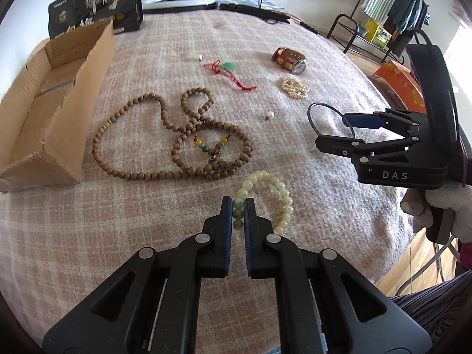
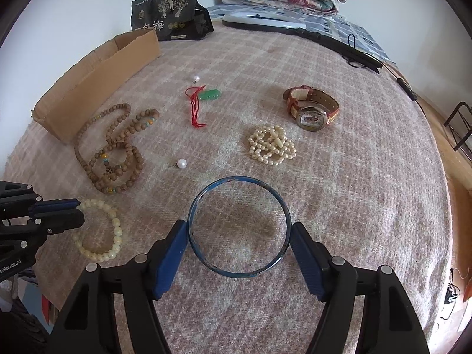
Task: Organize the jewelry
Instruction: 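Carry bracelet and bangle into the cardboard box and open both tools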
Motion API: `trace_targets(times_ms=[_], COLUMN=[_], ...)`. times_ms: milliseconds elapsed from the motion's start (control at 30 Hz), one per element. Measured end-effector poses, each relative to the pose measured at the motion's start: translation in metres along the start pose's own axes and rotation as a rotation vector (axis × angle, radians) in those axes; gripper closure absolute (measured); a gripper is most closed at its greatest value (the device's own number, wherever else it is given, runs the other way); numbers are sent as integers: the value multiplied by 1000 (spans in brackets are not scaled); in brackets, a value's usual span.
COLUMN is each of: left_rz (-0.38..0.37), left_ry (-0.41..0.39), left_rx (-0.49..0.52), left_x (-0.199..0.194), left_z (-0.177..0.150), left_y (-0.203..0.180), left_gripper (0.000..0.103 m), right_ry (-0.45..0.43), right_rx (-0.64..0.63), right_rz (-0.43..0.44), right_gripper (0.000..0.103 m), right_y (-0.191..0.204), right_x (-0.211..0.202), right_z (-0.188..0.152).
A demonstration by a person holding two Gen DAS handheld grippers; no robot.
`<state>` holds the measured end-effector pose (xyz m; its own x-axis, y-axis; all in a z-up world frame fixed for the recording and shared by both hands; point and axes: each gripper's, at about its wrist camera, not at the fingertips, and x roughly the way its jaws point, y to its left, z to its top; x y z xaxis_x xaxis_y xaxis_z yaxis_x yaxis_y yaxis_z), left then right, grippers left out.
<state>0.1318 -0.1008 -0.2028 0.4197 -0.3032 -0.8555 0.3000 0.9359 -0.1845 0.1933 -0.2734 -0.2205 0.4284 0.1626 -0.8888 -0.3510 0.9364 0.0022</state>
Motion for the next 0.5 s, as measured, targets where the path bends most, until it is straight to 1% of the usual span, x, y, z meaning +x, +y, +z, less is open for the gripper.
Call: trace_targets(times_ms=[267, 500], left_rz=[-19, -32], left_ry=[-60, -128], left_rx=[10, 3], left_x=[-29, -62], left_z=[2, 3], left_y=[-2, 9], left_gripper=[98, 98], right_ry=[-41, -88], right_rx=[22, 24], right_rz=[-26, -26], right_gripper=[30, 30], right_y=[0, 17], right_x=[-28, -54], right_z=[2, 11])
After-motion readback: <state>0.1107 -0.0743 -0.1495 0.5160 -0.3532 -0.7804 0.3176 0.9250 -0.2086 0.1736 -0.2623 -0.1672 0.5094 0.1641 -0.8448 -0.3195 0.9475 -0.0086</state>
